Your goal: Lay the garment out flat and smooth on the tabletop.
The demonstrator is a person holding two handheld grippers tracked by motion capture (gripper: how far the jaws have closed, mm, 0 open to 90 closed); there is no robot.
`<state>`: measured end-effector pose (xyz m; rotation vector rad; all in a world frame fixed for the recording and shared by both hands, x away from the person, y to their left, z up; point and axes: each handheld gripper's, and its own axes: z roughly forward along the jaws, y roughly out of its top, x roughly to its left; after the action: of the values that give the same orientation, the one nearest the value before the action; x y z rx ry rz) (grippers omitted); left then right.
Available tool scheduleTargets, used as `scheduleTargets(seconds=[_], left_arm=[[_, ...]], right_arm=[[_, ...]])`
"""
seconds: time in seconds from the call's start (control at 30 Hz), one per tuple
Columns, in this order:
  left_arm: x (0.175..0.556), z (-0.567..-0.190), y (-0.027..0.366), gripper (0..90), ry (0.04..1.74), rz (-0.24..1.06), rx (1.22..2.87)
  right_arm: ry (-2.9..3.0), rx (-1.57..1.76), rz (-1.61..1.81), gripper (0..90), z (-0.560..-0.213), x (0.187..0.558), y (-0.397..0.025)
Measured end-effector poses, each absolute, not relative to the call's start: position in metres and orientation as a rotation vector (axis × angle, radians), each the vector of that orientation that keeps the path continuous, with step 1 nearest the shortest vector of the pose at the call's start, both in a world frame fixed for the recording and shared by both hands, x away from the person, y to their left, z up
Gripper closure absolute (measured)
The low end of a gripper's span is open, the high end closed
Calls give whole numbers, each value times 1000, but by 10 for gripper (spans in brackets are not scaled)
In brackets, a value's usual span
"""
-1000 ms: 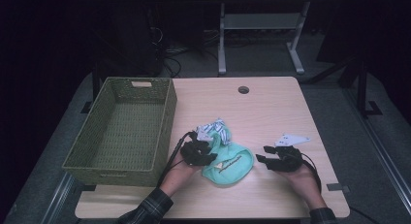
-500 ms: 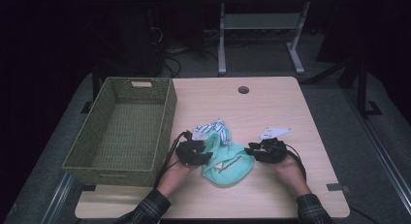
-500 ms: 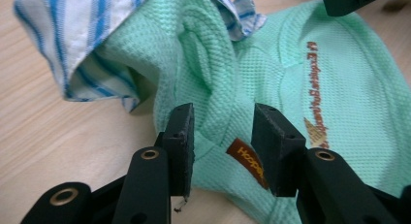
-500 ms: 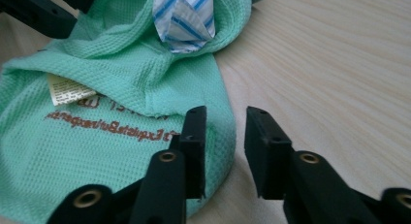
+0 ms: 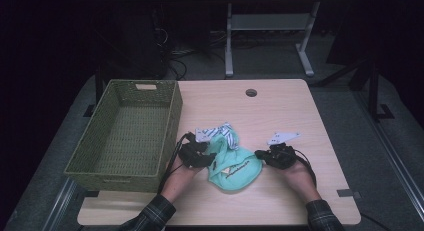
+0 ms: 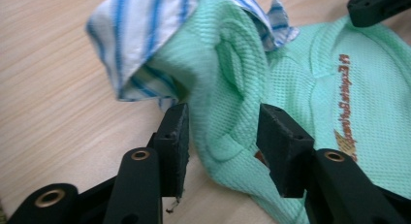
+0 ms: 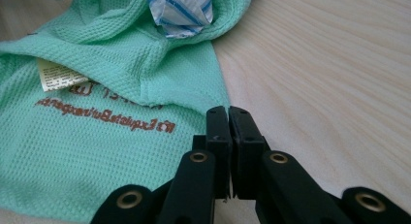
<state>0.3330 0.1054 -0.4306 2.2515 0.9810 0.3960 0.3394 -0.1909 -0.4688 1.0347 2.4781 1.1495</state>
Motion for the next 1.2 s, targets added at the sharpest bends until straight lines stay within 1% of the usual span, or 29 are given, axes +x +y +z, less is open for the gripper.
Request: scheduleTargets(seconds=[0.1,0.17,0.2,0.23,0.27,0.33,0.37,0.4,0.47,0.6,1.03,1.07,1.1,1.2], left_arm=[[339,-433,107,535,1004,395,2249],[344,-436,107,557,1020,383,2241],[346,-437,107,597,1026,367,2231],[349,-438,107,649,1032,361,2226],[351,-438,106,719,1034,352,2231],[356,-436,105,811,1034,336,2229],[357,-436,105,841,1037,334,2221],[360,-435,104,849,1041,328,2216],[362,-435,102,856,1046,317,2200],[368,-437,94,857,1035,307,2226],[391,-445,83,863,1056,319,2265],[392,-447,81,860,1058,300,2262],[392,-449,80,848,1053,290,2262],[389,-448,77,746,1026,314,2272]], right_arm=[[2480,1031,1151,873,-469,339,-191],[2479,1033,1151,874,-469,339,-191],[2480,1029,1149,874,-469,339,-192],[2479,1037,1149,874,-469,339,-192],[2481,1039,1149,875,-469,338,-192],[2480,1033,1144,876,-469,337,-194],[2479,1038,1144,876,-469,336,-195],[2480,1037,1140,878,-468,335,-197],[2476,1042,1138,880,-468,331,-201],[2461,1041,1127,883,-465,323,-212],[2418,1131,1091,893,-464,293,-252],[2421,1129,1090,892,-465,291,-254],[2424,1138,1089,892,-465,289,-254],[2431,1131,1092,870,-465,286,-254]])
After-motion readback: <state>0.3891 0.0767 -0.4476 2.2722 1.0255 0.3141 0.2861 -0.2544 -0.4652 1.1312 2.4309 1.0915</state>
